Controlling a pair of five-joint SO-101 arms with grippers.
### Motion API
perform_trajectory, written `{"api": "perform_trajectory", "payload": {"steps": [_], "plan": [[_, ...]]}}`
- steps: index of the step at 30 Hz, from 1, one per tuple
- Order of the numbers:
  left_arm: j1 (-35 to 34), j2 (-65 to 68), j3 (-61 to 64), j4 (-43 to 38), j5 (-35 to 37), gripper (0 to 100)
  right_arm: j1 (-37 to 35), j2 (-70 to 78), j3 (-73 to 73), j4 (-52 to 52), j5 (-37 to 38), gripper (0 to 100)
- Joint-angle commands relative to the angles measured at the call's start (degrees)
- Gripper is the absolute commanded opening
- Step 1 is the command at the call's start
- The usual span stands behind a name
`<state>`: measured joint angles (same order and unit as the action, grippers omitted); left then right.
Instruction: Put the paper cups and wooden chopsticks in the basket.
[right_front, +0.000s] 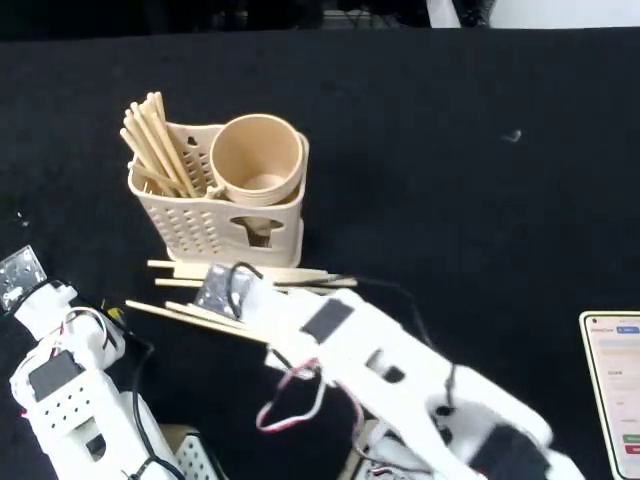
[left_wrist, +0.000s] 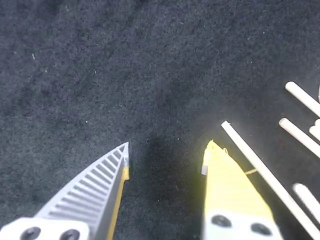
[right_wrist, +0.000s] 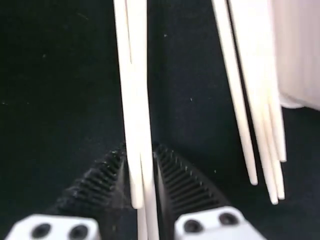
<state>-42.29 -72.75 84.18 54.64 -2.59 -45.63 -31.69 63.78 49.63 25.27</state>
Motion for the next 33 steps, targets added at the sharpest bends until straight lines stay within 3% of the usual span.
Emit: {"api": "perform_trajectory", "payload": {"steps": [1,5,10,14,20,27,33], "plan": [[0.5,-0.9,-0.2,-0.8,0.0,24,0.8,-9.5,2.6,0.7,0.7,1.1],[0.5,-0.9,-0.2,-0.8,0.0,24,0.8,-11.9,2.9,6.2,1.6,3.2],[0.5,-0.9,-0.2,-0.8,0.0,24,0.8,-9.2,4.5,9.1,1.9,17.1],[0.5,-0.9,-0.2,-0.8,0.0,24,0.8,-8.9,6.4,8.5,2.0,15.8],[0.6,-0.9,-0.2,-0.8,0.0,24,0.4,-9.6,-2.2,7.6,0.4,16.0],[0.5,-0.9,-0.2,-0.8,0.0,24,0.4,8.6,-7.3,-2.6,-2.5,16.0],[0.4,-0.9,-0.2,-0.8,0.0,24,0.4,21.8,-13.4,-3.0,-2.5,16.0]]}}
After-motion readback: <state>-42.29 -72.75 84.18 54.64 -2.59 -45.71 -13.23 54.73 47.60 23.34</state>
